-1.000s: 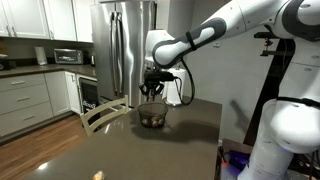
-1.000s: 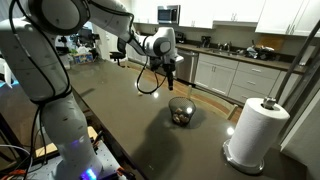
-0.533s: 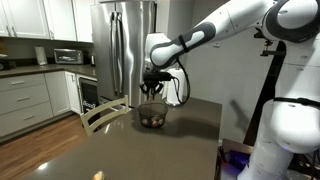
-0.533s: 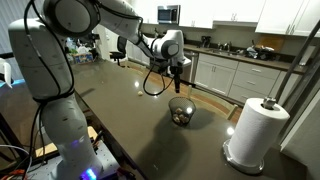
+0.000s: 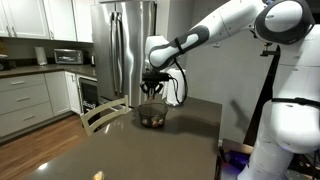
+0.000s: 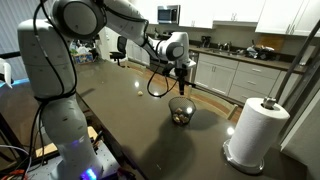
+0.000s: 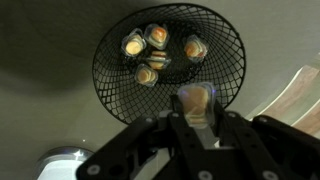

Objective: Move a packet from the counter to the basket

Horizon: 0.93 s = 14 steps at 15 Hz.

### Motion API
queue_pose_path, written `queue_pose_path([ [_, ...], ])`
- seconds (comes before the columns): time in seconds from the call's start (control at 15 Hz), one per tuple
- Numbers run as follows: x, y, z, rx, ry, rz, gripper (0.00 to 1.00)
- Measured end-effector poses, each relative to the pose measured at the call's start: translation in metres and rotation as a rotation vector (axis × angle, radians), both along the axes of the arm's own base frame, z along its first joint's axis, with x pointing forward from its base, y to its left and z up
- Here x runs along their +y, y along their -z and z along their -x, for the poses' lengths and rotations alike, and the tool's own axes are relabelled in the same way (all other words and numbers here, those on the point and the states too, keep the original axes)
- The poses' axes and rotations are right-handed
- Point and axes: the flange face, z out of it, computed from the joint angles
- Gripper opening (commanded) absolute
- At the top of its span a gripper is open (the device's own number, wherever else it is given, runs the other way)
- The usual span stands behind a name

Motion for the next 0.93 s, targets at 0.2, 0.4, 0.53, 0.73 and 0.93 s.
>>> queue_pose_path([
  [0.2, -0.0031, 0.0025, -0.0023, 0.002, 0.008, 0.000, 0.74],
  [0.4, -0.0037, 0.0022, -0.0031, 0.001, 0.010, 0.000, 0.93],
  [0.53, -0.0037, 0.0012, -0.0036, -0.001, 0.010, -0.001, 1.00],
  [0.73, -0.0037, -0.0001, -0.0042, -0.004, 0.011, -0.001, 1.00],
  [0.93, -0.0031, -0.0007, -0.0044, -0.004, 0.014, -0.007, 1.00],
])
